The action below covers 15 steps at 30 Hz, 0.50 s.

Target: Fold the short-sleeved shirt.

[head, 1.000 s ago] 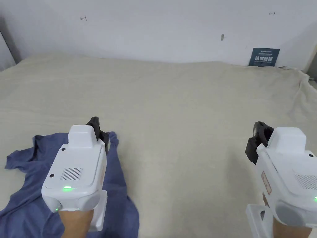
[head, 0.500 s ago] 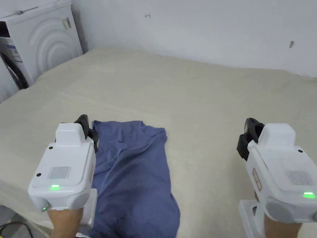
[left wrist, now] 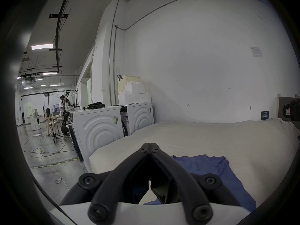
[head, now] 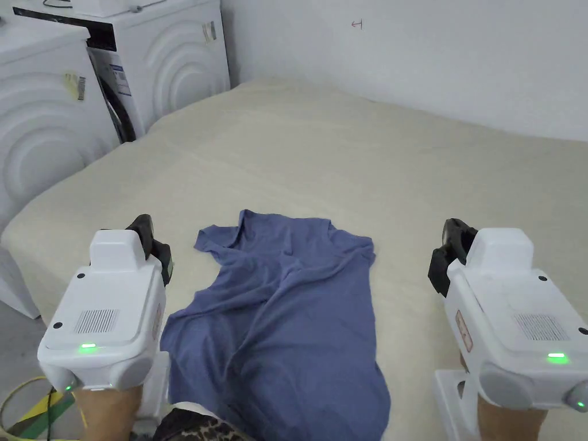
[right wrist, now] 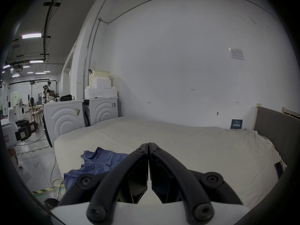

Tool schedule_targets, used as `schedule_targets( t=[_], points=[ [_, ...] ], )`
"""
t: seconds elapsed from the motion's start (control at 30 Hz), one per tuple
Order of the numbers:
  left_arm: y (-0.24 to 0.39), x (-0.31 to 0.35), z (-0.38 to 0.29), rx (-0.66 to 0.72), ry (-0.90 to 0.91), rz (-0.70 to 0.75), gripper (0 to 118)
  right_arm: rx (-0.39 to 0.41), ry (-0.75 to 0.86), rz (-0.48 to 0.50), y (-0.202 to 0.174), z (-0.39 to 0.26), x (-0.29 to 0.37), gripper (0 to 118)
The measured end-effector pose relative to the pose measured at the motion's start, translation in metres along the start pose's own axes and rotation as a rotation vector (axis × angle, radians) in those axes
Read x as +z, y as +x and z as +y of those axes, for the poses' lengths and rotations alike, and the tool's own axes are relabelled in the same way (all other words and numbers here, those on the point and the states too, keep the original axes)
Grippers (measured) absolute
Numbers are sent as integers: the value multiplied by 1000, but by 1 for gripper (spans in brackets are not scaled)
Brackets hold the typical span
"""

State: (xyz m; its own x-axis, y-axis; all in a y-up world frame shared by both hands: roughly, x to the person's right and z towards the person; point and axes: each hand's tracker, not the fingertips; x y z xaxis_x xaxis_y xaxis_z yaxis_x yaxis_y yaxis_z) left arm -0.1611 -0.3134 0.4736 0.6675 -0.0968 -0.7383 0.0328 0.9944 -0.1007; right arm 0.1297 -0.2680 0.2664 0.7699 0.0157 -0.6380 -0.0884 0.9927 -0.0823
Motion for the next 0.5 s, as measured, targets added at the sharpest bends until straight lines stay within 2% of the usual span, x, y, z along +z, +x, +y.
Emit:
schedule_targets(
  t=[0.3,0.5],
  points=[
    [1,-5,-4,-9,-20,-22,0,9,-6,4,-2,1,-1,0],
    [18,-31,-1,9,-123,-181,0,17,-18,-12,10,-2,-5,0]
  ],
)
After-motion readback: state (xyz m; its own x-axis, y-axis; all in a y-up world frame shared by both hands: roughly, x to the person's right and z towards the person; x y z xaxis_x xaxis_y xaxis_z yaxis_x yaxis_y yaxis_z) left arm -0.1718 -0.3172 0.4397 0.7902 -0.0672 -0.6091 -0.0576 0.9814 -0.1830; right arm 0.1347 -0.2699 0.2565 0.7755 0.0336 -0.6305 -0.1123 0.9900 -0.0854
